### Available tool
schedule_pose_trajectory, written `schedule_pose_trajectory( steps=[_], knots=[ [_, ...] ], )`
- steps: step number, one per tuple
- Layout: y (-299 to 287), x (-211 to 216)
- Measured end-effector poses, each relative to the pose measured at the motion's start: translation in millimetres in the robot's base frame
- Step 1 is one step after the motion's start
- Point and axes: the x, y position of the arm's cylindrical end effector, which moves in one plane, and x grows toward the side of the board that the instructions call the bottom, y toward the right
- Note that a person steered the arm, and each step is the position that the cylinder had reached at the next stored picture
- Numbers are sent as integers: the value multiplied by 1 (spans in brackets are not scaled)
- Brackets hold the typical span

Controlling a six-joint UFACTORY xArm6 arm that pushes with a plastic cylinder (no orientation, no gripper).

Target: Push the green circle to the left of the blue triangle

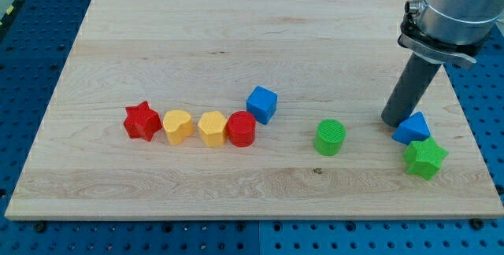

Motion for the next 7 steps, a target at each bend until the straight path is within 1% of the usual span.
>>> schedule_pose_trajectory(
  steps=[1,4,5,6,7],
  knots=[
    [-21,0],
    [-127,-4],
    [-138,6],
    [-139,33],
    [-129,41]
  ],
)
